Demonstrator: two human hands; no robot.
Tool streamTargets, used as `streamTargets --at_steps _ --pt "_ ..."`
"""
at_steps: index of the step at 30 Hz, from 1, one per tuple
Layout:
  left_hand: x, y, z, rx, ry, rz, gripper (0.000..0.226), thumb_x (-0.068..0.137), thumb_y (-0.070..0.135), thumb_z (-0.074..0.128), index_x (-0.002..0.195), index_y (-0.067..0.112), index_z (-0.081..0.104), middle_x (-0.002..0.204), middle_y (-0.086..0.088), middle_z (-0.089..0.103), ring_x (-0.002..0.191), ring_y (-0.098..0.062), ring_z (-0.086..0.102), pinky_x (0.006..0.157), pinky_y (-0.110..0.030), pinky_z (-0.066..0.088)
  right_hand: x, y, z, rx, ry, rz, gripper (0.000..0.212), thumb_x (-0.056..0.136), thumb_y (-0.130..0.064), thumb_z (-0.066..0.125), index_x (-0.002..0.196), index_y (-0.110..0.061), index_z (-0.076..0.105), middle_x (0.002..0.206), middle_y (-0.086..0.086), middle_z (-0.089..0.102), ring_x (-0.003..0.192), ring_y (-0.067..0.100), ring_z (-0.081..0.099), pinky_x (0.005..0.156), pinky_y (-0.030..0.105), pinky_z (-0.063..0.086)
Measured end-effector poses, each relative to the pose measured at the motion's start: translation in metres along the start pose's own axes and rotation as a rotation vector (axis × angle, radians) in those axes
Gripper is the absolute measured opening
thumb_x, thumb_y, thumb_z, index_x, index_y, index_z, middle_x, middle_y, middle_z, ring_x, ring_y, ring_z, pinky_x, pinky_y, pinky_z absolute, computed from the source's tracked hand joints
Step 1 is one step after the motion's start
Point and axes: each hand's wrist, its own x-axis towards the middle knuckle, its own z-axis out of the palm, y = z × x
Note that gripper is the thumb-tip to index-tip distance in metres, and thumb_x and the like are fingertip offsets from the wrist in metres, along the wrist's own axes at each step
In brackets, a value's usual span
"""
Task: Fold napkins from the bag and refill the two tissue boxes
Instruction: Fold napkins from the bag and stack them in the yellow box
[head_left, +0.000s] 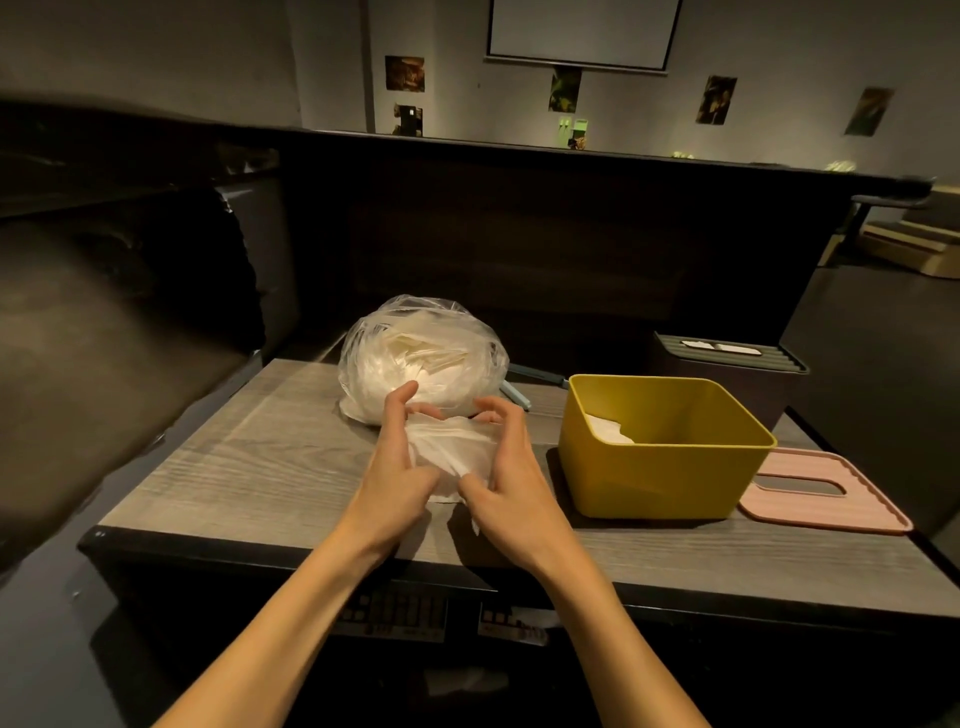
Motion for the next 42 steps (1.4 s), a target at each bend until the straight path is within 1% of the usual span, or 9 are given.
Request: streamTargets --at_steps 4,8,12,17,21,25,30,35,42 --pt "0.001 -0.004 -0.001 0.028 0.044 -0.005 0.094 0.082 -0.027 0.049 0.143 0.042 0.029 0.131 0.003 0.05 0.113 -0.013 0.062 0.086 -0.023 0.057 0.001 0.001 0.001 -0.077 -0.04 -0.026 0.091 0.087 -0.011 0.073 0.15 -0.048 0.018 0.152 -0.015 0.028 0.138 0.004 0.037 0.116 0.03 0.038" --pt "0.003 -0.006 -0.002 0.027 0.046 0.002 0.086 0.085 -0.026 0.041 0.143 0.037 0.031 0.126 -0.001 0.05 0.106 -0.016 0.064 0.075 -0.024 0.057 0.003 0.002 -0.001 -0.081 0.095 -0.027 0.064 0.098 -0.01 0.063 0.147 -0.04 0.035 0.149 -0.013 0.044 0.135 -0.002 0.04 0.114 0.027 0.04" --pt "0.004 -0.008 -0.003 0.043 0.094 0.038 0.082 0.085 -0.025 0.043 0.139 0.035 0.033 0.122 -0.003 0.053 0.11 -0.023 0.06 0.08 -0.027 0.055 0.002 -0.001 -0.002 -0.102 0.114 -0.053 0.048 0.101 -0.009 0.057 0.14 -0.034 0.045 0.139 -0.015 0.051 0.128 -0.003 0.046 0.107 0.026 0.045" --pt "0.0 -0.001 -0.002 0.011 0.118 0.022 0.082 0.083 -0.025 0.049 0.139 0.032 0.033 0.122 0.0 0.051 0.102 -0.016 0.062 0.069 -0.017 0.056 -0.002 -0.002 -0.004 0.009 -0.029 -0.022 0.081 0.082 -0.011 0.07 0.142 -0.049 0.03 0.144 -0.01 0.041 0.126 0.01 0.051 0.095 0.026 0.056" --pt "0.002 -0.002 -0.001 -0.018 0.161 0.025 0.068 0.092 -0.018 0.052 0.137 0.031 0.037 0.121 -0.002 0.053 0.101 -0.014 0.061 0.069 -0.014 0.054 0.0 0.0 -0.002 -0.016 0.026 0.003 0.081 0.086 -0.008 0.07 0.143 -0.048 0.029 0.145 -0.008 0.043 0.129 0.011 0.05 0.105 0.036 0.053" --pt "0.007 -0.01 -0.002 -0.036 0.181 0.01 0.044 0.104 0.001 0.05 0.132 0.035 0.051 0.13 -0.002 0.058 0.114 -0.017 0.062 0.084 -0.023 0.056 0.0 0.0 -0.002 -0.076 0.035 -0.003 0.065 0.097 -0.014 0.066 0.145 -0.041 0.032 0.148 -0.009 0.045 0.133 0.011 0.048 0.109 0.034 0.048" --pt "0.011 -0.02 -0.004 -0.026 0.217 -0.011 0.052 0.104 -0.003 0.04 0.113 0.041 0.066 0.135 -0.006 0.06 0.125 -0.021 0.061 0.108 -0.046 0.051 0.001 0.002 -0.003 0.029 0.015 0.033 0.066 0.093 -0.017 0.067 0.142 -0.048 0.036 0.146 -0.008 0.046 0.127 0.014 0.053 0.102 0.036 0.055" --pt "0.008 -0.016 -0.005 0.072 0.21 0.029 0.049 0.096 -0.014 0.042 0.099 0.027 0.069 0.123 0.003 0.057 0.119 -0.018 0.057 0.098 -0.029 0.05 0.001 0.006 -0.005 0.05 0.07 0.069 0.049 0.103 -0.012 0.054 0.14 -0.043 0.045 0.135 -0.006 0.058 0.111 0.007 0.06 0.088 0.023 0.054" --pt "0.006 -0.011 -0.005 0.314 0.087 0.111 0.036 0.092 -0.011 0.058 0.088 0.022 0.073 0.136 0.005 0.048 0.122 -0.001 0.048 0.088 -0.002 0.041 0.0 0.004 -0.007 0.111 0.112 0.096 0.054 0.105 -0.007 0.052 0.148 -0.039 0.041 0.136 -0.009 0.053 0.107 -0.004 0.058 0.082 0.011 0.052"
